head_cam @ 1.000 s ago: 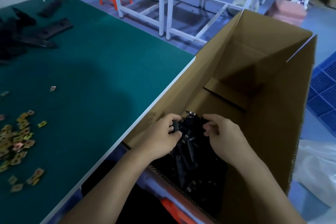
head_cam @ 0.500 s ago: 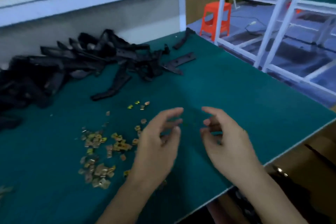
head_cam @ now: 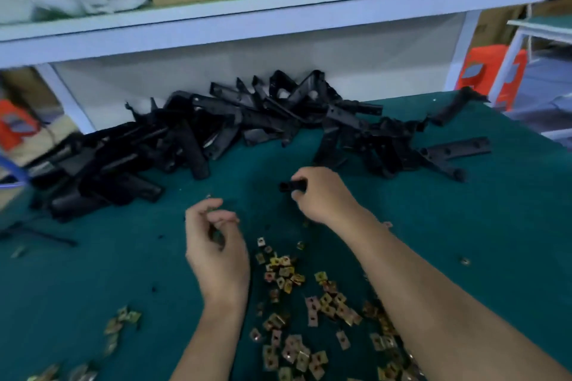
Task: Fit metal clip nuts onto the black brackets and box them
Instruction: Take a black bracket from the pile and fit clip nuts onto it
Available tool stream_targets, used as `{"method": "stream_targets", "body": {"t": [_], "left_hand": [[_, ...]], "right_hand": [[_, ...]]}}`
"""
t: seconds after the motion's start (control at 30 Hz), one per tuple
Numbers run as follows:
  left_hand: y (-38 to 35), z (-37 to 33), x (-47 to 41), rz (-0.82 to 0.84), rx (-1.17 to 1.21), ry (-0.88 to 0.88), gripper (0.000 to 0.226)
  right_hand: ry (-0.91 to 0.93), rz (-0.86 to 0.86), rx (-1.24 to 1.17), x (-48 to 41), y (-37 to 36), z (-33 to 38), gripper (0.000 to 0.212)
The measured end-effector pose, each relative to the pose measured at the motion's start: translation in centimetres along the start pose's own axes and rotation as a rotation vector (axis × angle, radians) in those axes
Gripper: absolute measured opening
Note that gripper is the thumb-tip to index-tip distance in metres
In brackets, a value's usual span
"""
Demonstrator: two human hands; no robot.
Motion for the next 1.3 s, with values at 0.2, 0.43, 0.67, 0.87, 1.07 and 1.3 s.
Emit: {"method": "stream_targets", "body": {"t": [0.2, 0.43, 0.67, 0.87, 1.07, 1.3], "left_hand": [[-0.6, 1.7, -0.4, 0.095, -0.041, 0.158, 0.028], [0.4, 1.2, -0.2, 0.017, 0.207, 0.282, 0.036], [-1.2, 0.1, 0.5, 0.434, 0.811, 0.815, 0.061], [-1.7, -1.0, 2.1, 0.726, 0.885, 0.861, 0.048], [-1.9, 0.3, 2.1, 0.597, 0.824, 0.943, 0.036], [-2.6, 0.7, 1.6, 0.556, 0.868, 0.941, 0.030]], "right_hand": [[0.114, -0.001, -0.089, -0.9, -2.9, 0.6, 0.025], [0.343, 0.111, -0.266, 3.7, -2.2, 4.2, 0.027], [0.492, 0.044, -0.281, 7.9, 1.5, 5.2, 0.040], [0.288, -0.095, -0.341, 9.9, 3.5, 1.9, 0.076], [0.139, 0.332, 0.010, 12.1, 2.6, -1.8, 0.048], [0.377, 0.376, 0.211, 13.7, 0.8, -1.4, 0.046]]}}
Point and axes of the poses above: each hand's wrist, its own x-axis away from the middle knuckle, its own y-axis out of the back of the hand, z = x × y, the point moved 5 cm from there along -x, towards the middle knuckle, and after that the axes turned 7 degrees about -z, right-handed, at the moved point
